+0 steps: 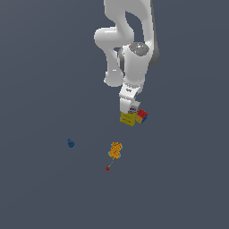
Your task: Pick up a designated object from a clutter of objects.
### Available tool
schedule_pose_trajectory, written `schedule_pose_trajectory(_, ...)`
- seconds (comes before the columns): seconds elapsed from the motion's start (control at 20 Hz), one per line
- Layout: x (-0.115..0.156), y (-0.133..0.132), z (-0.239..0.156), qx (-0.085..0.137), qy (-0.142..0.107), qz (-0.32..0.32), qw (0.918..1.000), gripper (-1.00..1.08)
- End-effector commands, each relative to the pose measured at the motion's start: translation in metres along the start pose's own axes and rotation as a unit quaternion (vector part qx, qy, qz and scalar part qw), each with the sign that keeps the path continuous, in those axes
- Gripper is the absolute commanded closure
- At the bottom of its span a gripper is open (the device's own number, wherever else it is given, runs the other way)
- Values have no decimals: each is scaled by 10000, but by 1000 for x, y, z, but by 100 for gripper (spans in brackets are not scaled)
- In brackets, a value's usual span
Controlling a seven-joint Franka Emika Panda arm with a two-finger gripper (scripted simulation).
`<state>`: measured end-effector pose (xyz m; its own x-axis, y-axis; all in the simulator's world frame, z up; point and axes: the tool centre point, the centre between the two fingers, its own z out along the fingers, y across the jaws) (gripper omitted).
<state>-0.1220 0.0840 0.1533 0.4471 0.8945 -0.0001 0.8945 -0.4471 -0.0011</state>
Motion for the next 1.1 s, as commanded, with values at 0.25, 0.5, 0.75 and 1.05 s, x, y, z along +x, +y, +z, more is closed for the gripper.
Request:
schedule_pose_trajectory(0.25, 0, 0, 1, -4, 3, -1, 10000, 108)
schedule_pose_trajectory(0.5, 0, 0, 1, -8, 5, 0, 10000, 108)
schedule_pose_trajectory(0.75, 0, 2, -4, -8, 5, 0, 10000, 108)
schedule_pose_trajectory(1.05, 0, 9, -24, -6, 6, -1, 10000, 108)
